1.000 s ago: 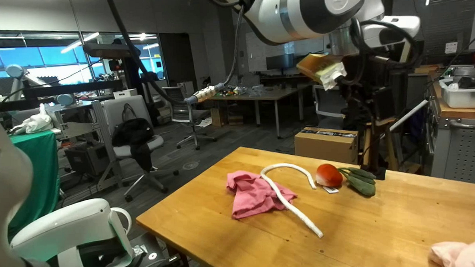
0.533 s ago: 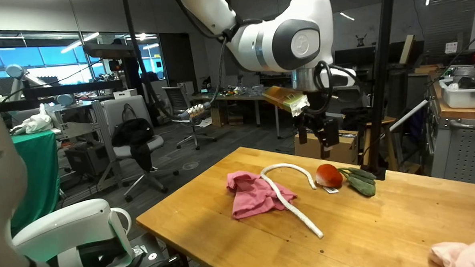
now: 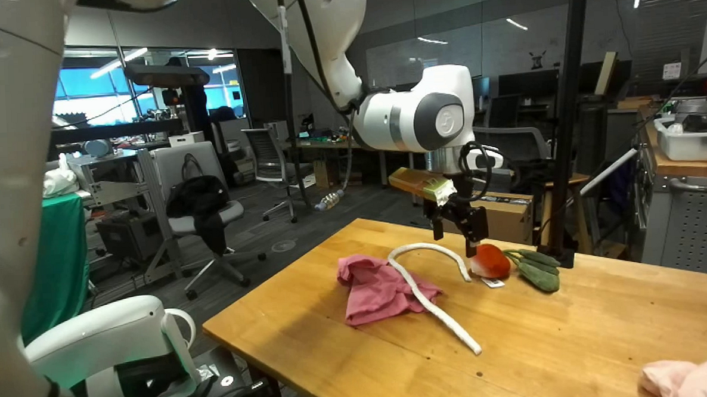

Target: Separate the clothes, rope and plush toy on the table

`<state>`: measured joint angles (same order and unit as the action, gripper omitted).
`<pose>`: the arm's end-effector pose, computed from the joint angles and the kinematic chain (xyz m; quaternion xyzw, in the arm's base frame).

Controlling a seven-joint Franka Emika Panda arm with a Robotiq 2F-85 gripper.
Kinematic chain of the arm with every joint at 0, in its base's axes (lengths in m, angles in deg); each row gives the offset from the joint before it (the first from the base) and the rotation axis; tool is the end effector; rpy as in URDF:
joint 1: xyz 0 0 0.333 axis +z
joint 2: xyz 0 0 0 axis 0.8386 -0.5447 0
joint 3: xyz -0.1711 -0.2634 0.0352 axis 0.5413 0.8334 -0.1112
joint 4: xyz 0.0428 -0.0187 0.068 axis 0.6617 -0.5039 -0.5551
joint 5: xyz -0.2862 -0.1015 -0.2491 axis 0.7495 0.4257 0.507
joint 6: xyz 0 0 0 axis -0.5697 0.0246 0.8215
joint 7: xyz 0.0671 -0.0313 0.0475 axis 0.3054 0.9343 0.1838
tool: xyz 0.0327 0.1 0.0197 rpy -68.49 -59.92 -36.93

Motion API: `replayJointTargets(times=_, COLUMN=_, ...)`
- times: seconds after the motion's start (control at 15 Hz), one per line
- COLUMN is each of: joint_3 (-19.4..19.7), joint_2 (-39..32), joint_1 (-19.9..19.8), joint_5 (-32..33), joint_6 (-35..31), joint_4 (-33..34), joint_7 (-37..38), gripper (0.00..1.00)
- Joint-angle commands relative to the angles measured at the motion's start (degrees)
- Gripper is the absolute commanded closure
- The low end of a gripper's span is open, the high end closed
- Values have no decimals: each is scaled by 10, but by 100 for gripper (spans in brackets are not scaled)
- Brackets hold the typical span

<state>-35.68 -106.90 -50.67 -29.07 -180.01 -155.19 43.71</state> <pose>0.6242 0.0866 0.2853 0.9986 -0.0453 0.0271 0.0088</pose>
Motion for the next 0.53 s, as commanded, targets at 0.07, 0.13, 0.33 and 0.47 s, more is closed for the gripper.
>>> replayJointTargets(times=0.07, joint_3=6, joint_2=-60, joint_1=10, joint_5=7, joint_6=-6, joint_4=85, joint_7=-9, gripper=0)
replayJointTargets(times=0.13, joint_3=4, joint_2=-67, joint_1=10, joint_5=4, joint_6=-5, joint_4=97, joint_7=-12, gripper=0)
replayJointTargets(times=0.33, joint_3=2, joint_2=-95, joint_1=10, joint_5=0, joint_6=-4, joint_4=131, joint_7=-17, gripper=0)
replayJointTargets(times=0.47, joint_3=0, joint_2=-112, joint_1=9, joint_5=-5, joint_6=-1, joint_4=151, joint_7=-22, gripper=0)
